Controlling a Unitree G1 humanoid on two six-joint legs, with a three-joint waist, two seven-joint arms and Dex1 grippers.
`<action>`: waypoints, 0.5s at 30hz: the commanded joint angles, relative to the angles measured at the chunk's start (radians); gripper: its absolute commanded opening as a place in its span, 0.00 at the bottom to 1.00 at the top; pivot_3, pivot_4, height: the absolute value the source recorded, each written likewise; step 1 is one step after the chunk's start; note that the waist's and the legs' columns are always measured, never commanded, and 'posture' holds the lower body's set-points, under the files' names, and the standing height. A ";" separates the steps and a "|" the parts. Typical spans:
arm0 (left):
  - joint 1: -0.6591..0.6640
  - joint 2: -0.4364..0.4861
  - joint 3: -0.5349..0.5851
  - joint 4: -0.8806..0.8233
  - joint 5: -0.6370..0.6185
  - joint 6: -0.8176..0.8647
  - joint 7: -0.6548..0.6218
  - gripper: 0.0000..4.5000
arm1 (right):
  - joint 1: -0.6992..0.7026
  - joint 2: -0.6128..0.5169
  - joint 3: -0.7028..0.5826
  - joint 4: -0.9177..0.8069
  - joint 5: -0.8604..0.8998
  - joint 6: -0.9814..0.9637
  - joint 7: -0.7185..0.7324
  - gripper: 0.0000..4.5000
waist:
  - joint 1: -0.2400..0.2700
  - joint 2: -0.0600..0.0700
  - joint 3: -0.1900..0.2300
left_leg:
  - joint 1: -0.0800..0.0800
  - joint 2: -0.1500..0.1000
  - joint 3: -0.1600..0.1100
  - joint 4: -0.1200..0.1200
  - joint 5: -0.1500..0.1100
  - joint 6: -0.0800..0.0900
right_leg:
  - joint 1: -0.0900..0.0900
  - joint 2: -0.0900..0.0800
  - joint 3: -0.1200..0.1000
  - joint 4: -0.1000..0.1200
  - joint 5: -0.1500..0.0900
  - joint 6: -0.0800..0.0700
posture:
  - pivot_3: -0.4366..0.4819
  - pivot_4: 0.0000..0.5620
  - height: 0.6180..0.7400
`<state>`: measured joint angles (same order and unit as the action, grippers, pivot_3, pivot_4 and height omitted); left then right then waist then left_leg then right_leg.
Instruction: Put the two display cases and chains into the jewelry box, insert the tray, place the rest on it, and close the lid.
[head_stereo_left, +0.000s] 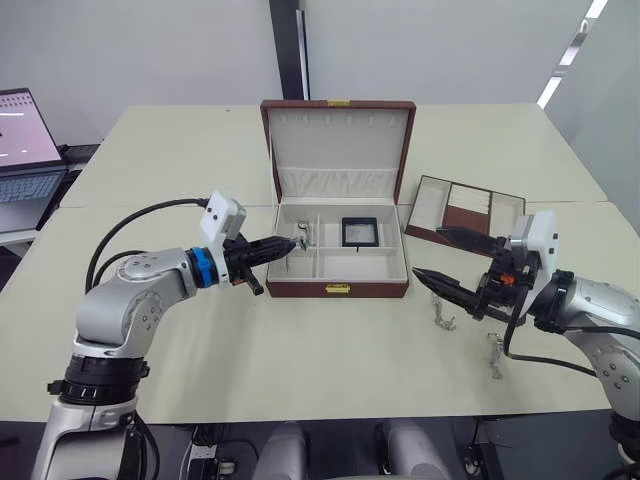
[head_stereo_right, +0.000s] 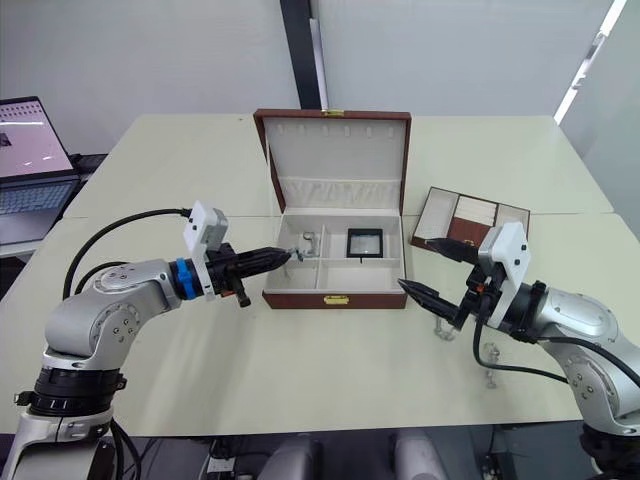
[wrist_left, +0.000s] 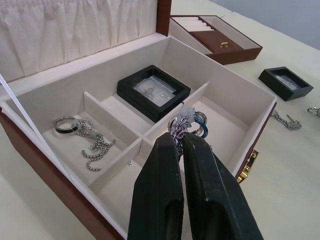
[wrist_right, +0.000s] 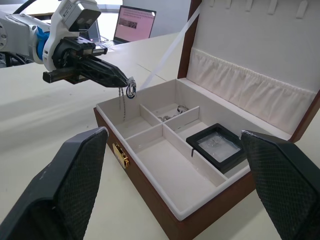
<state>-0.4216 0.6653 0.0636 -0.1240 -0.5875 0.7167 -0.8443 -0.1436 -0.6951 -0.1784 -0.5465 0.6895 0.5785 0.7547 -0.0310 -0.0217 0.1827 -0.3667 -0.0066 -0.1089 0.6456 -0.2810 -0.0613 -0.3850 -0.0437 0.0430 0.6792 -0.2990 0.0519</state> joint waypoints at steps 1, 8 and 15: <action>0.003 -0.004 -0.002 -0.007 0.012 -0.025 -0.013 0.01 | -0.003 -0.013 -0.035 -0.031 0.015 -0.005 -0.006 1.00 | 0.000 0.000 0.000 | 0.000 0.000 0.000 0.000 0.000 0.000 | 0.000 0.000 0.000 0.000 0.000 0.000 | 0.48 0.27 1.00; 0.010 -0.017 0.004 0.000 0.031 -0.038 -0.005 0.01 | -0.013 -0.016 -0.027 -0.023 0.014 -0.006 0.000 1.00 | 0.000 0.000 0.000 | 0.000 0.000 0.000 0.000 0.000 0.000 | 0.000 0.000 0.000 0.000 0.000 0.000 | 0.48 0.27 1.00; 0.012 -0.023 0.012 -0.002 0.030 -0.036 -0.005 0.46 | -0.011 -0.022 -0.031 -0.022 0.020 -0.006 0.012 1.00 | 0.000 0.000 0.000 | 0.000 0.000 0.000 0.000 0.000 0.000 | 0.000 0.000 0.000 0.000 0.000 0.000 | 0.48 0.27 1.00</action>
<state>-0.4055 0.6407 0.0635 -0.1090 -0.5523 0.6905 -0.8432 -0.1440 -0.7052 -0.1791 -0.5459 0.6900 0.5786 0.7627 -0.0309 -0.0217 0.1827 -0.3668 -0.0066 -0.1089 0.6456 -0.2810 -0.0612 -0.3850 -0.0437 0.0430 0.6791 -0.2990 0.0519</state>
